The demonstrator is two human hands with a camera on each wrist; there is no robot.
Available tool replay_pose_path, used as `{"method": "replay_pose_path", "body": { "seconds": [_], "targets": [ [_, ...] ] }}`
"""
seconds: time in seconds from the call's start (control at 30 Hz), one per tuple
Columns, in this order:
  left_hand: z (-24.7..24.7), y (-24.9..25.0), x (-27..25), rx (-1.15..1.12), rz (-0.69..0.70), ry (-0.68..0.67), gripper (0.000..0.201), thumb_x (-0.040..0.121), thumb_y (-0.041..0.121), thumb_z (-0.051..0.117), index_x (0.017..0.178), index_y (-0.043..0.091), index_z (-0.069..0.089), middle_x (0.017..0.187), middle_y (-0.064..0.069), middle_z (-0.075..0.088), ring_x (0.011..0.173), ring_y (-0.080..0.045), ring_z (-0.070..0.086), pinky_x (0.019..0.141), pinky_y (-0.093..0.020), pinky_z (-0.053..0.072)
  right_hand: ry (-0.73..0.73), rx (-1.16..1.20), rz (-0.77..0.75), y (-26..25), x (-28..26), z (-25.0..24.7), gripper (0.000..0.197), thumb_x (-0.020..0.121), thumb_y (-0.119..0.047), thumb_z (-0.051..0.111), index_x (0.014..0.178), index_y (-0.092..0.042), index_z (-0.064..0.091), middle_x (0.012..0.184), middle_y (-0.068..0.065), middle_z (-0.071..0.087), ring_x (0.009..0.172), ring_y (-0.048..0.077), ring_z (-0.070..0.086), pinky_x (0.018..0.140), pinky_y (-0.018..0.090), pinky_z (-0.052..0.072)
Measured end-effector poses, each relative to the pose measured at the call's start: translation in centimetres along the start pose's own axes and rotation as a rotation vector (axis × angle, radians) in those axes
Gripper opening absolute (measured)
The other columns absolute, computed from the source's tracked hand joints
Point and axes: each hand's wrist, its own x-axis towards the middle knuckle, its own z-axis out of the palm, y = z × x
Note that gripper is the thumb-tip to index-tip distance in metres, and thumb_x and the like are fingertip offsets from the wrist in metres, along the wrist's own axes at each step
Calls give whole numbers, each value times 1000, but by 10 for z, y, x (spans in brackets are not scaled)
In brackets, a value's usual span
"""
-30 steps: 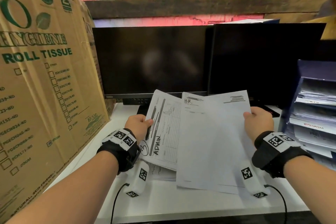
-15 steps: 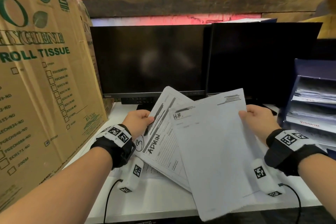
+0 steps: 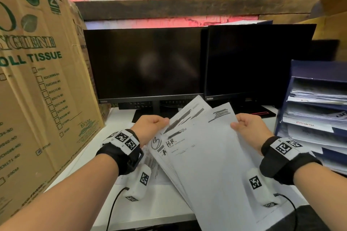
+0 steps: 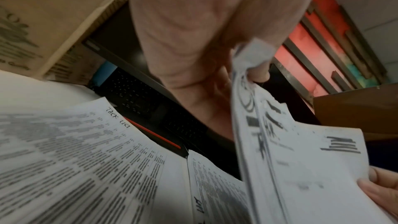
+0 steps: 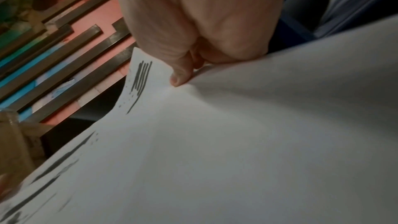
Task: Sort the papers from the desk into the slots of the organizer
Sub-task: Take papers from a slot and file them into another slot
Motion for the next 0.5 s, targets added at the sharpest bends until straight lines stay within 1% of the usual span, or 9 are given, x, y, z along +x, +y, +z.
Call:
{"method": "replay_pose_path", "body": {
  "seconds": [0.03,0.1,0.17,0.2,0.27,0.37,0.4,0.43,0.5],
  "targets": [
    [2,-2,-1,-72,-42,-18,26,95,33,54,100,13,69,96,-13,74,87,-28,71,81,-45,58,44,20,24,4,-2,-4,20,95,-4,53,88,-19,64,84,-4,68,74,8,63,64,22,45],
    [6,-5,-3,-185,-94,-58,31,95,36,54,106,11,67,100,-14,73,82,-30,72,74,-42,59,141,49,58,12,-8,-10,26,94,-4,54,77,-21,63,76,-4,66,69,12,61,65,28,46],
    [14,-7,-3,-254,-113,-90,28,93,32,59,109,10,66,101,-12,73,79,-30,72,77,-41,58,260,64,98,19,-15,-16,30,92,-5,56,68,-22,62,68,-1,63,64,21,58,64,32,49],
    [18,-8,-3,-272,-119,-97,26,91,26,62,111,9,66,100,-11,73,79,-29,72,80,-41,58,310,88,119,20,-19,-19,28,92,-6,56,69,-20,63,68,0,63,62,21,56,63,30,48],
    [30,-10,-3,-290,-129,-113,25,90,16,63,113,7,64,100,-10,74,80,-29,72,83,-41,57,349,154,139,18,-28,-23,21,92,-6,55,77,-16,66,71,0,65,59,15,56,54,23,45],
    [53,-9,-4,-305,-124,-119,23,94,10,55,116,8,63,105,-13,72,95,-33,69,88,-48,55,300,162,114,11,-38,-32,19,93,-5,54,84,-16,66,76,-3,67,54,5,60,44,10,43],
    [61,-7,-4,-328,-117,-100,24,95,8,52,116,9,63,106,-14,72,98,-34,68,89,-51,53,293,166,105,10,-41,-35,19,93,-4,54,84,-16,66,78,-2,69,54,2,62,47,10,46],
    [69,-5,-5,-351,-108,-73,24,96,7,50,116,9,63,106,-14,72,98,-34,68,89,-54,53,294,170,103,9,-43,-39,19,93,-4,54,85,-15,67,82,1,71,58,3,65,54,15,51],
    [80,-1,-5,-374,-79,-13,25,95,7,50,115,9,64,104,-13,72,96,-33,69,88,-56,52,319,147,120,7,-47,-46,19,92,-8,55,87,-19,69,89,4,74,72,15,69,69,28,56]
  ]
}}
